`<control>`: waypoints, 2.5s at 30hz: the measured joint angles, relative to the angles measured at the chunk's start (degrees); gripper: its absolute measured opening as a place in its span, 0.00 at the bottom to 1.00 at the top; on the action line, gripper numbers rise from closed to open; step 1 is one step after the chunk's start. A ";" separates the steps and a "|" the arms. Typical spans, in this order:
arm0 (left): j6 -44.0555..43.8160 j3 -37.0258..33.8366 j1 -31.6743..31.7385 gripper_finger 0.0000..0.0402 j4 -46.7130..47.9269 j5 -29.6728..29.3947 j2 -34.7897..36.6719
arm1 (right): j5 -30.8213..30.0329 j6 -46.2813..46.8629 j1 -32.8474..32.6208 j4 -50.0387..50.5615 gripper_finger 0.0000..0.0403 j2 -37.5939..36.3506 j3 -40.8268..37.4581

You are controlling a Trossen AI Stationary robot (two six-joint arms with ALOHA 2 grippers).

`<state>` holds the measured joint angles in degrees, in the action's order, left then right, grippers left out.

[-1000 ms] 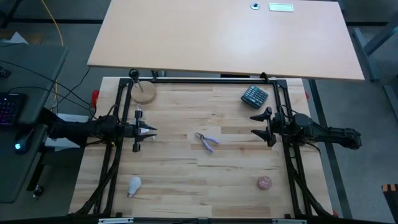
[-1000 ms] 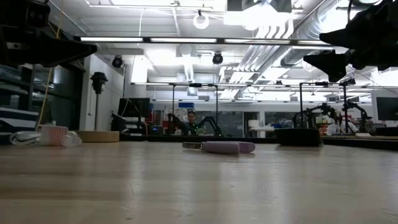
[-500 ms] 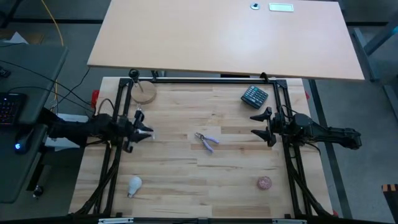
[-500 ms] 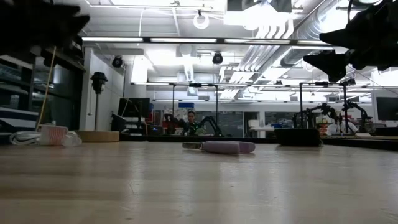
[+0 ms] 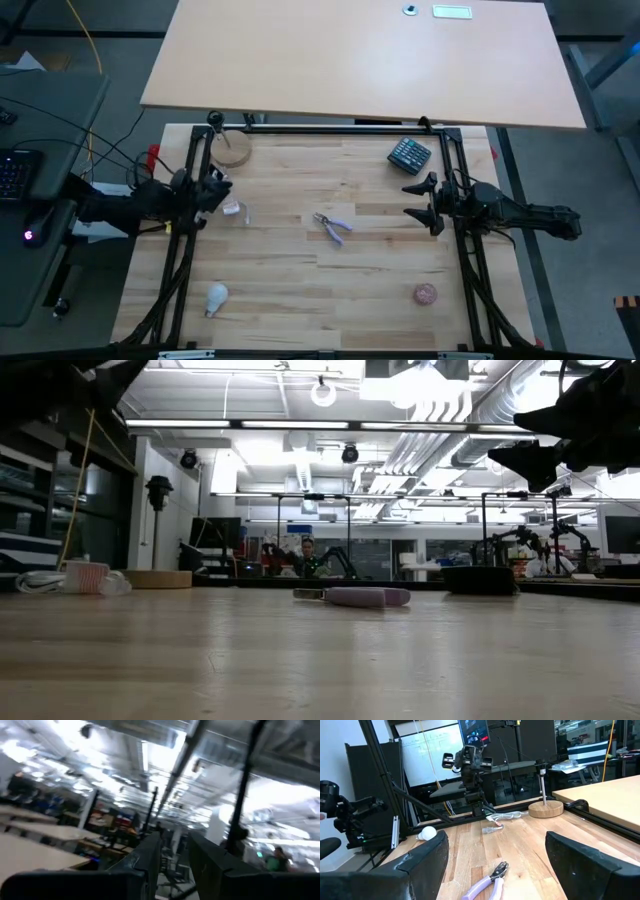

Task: Screw lightbulb
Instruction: Insert the light bulb into the lamp socket

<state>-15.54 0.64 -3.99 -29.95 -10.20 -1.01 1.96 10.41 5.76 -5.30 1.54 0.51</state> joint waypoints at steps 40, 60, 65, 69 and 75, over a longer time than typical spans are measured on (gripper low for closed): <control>-5.38 0.00 -0.02 0.23 0.57 -3.66 0.02 | 0.01 0.00 -0.01 0.00 0.79 -0.02 0.00; -2.85 28.50 0.38 0.18 27.68 -5.38 -23.67 | 0.01 0.00 -0.01 0.08 0.79 0.00 -0.01; -10.09 39.79 2.19 0.14 53.87 -9.42 -36.58 | 0.00 0.00 0.00 0.44 0.79 0.00 -0.02; -17.20 40.68 3.25 0.13 51.55 -9.45 -43.13 | 0.00 0.00 0.00 0.78 0.79 0.00 -0.02; -22.14 40.70 5.01 0.07 38.36 -14.35 -48.02 | 0.00 0.00 -0.02 1.14 0.79 0.00 0.00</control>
<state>-37.68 41.34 1.02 8.41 -24.55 -49.04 1.96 10.41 5.74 -4.16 1.54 0.51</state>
